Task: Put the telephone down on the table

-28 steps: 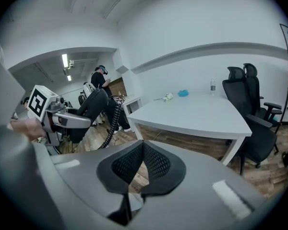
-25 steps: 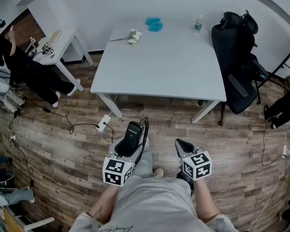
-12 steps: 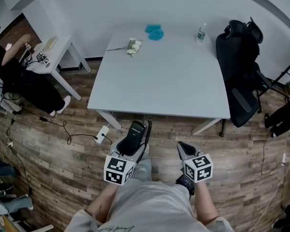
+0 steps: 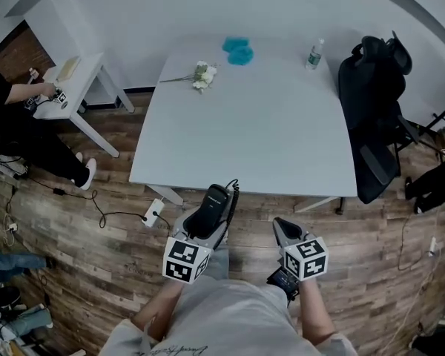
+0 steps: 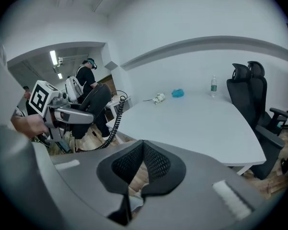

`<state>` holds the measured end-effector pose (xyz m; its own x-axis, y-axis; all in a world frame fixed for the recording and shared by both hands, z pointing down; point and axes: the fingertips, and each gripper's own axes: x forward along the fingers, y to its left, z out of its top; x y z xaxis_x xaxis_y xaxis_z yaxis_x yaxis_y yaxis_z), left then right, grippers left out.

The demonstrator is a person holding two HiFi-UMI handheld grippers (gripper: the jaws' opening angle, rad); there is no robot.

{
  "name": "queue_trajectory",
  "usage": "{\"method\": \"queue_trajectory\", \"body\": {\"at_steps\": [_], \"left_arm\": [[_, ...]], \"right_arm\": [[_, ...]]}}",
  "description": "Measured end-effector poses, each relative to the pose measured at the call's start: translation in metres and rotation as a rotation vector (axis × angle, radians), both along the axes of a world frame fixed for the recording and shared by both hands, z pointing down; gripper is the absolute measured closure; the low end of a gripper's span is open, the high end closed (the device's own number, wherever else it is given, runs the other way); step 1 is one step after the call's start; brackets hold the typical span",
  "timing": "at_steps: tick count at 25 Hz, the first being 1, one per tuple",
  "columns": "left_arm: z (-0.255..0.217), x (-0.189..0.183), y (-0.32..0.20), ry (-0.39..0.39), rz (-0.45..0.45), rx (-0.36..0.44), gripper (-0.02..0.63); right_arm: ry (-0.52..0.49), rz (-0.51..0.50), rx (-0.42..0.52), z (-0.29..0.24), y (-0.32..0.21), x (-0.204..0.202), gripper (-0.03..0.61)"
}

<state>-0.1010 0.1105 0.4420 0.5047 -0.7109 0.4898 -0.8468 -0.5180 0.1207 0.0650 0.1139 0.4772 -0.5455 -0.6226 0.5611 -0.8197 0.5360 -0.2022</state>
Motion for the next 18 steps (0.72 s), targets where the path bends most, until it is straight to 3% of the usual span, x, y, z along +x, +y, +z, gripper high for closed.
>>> {"method": "queue_trajectory", "body": {"at_steps": [18], "left_arm": [[-0.018,-0.029,-0.117,0.013,0.106,-0.001,0.319]], "right_arm": [[0.011,0.089,0.026,-0.023,-0.115,-0.037,0.572]]}}
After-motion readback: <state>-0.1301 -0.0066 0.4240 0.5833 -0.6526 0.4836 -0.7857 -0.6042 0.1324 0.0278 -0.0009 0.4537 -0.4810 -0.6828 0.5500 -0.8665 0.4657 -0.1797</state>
